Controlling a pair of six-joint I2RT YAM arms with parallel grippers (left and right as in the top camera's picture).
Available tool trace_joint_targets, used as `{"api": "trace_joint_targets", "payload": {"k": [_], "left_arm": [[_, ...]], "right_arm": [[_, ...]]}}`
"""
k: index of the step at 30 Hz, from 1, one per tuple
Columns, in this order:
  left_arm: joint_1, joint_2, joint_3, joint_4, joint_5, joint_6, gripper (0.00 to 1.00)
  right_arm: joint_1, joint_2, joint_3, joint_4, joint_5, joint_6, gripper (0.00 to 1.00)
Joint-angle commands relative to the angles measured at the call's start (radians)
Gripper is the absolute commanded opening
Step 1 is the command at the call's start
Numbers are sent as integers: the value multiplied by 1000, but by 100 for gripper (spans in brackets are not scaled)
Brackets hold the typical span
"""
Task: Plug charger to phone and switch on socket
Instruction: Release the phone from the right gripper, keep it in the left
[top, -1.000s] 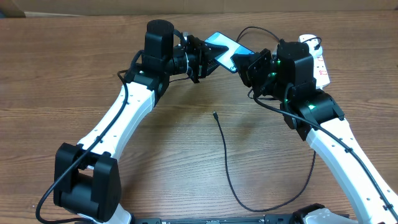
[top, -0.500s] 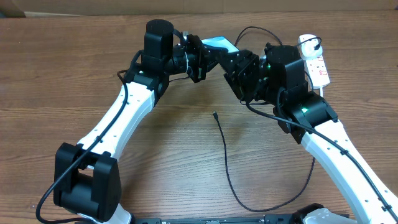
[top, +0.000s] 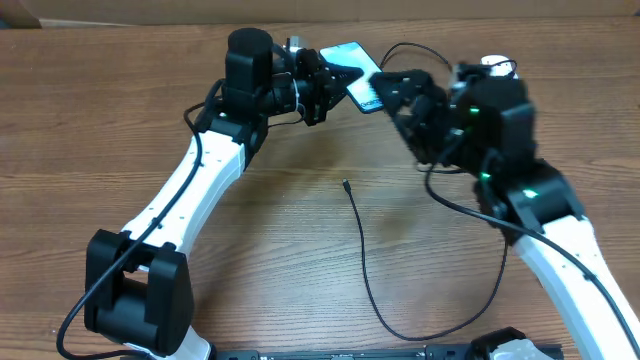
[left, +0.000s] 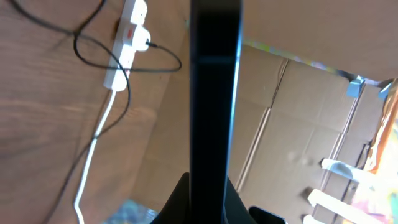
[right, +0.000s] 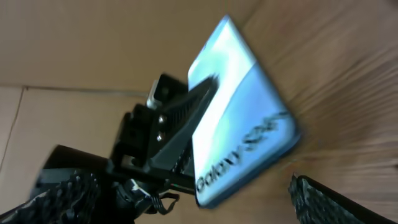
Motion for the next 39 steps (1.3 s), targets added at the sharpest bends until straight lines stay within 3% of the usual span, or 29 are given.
{"api": "trace_joint_targets", "payload": {"k": [1, 9, 14, 17, 21, 28, 34, 36, 39], "left_arm": [[32, -16, 3, 8, 15, 161, 4], [66, -16, 3, 61, 203, 369, 4], [130, -16, 4, 138, 465, 451, 4], [170, -16, 4, 136, 583, 509, 4], [188, -16, 4, 134, 636, 593, 4], [235, -16, 4, 79, 591, 341, 4], [276, -11, 3, 22, 486, 397, 4], [300, -11, 3, -93, 437, 415, 4], [330, -11, 3, -242, 373, 557, 4]], "right_arm": [[-92, -57, 8, -75, -6, -126, 100], [-273, -60, 8, -324, -23, -418, 100], [-324, -35, 8, -481, -19, -635, 100], [-324, -3, 8, -512, -19, -667, 100], [-324, 38, 8, -528, -19, -665, 100], [-316, 66, 7, -540, -19, -666, 100], [-231, 151, 6, -528, 6, -788, 100], [-187, 209, 6, -511, 7, -772, 100], [-120, 286, 6, -495, 57, -777, 99]]}}
